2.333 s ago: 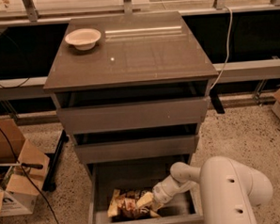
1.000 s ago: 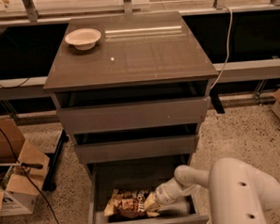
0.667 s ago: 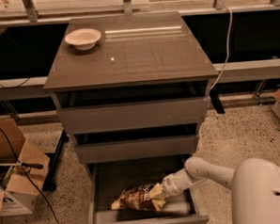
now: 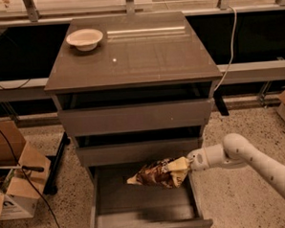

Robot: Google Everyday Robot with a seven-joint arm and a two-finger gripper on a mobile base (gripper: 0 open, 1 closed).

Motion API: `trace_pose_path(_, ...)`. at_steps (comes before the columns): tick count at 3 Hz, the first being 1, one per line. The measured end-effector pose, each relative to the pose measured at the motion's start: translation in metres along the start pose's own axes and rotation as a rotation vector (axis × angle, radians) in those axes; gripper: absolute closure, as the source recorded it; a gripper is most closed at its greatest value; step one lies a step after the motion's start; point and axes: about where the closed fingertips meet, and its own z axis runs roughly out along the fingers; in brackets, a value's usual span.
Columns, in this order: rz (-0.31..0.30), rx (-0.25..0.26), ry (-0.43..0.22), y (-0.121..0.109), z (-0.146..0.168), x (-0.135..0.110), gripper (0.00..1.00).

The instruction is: Pick brown chip bag from bottom drawer and place on counter

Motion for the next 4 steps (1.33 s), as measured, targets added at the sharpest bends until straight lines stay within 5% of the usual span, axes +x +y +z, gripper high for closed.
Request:
trace_pose_path(1, -0.183, 0.061, -0.002, 0.085, -0.083, -0.051, 1.00)
trace_pose_path(2, -0.315, 0.152, -0.011, 0.145, -0.135, -0.089, 1.00)
trace_pose_path(3, -0.496, 0.334, -0.048, 0.259, -0.220, -0.134, 1.00)
trace_pose_path(4, -0.647, 0.464, -0.085, 0.353, -0.275, -0.170, 1.00)
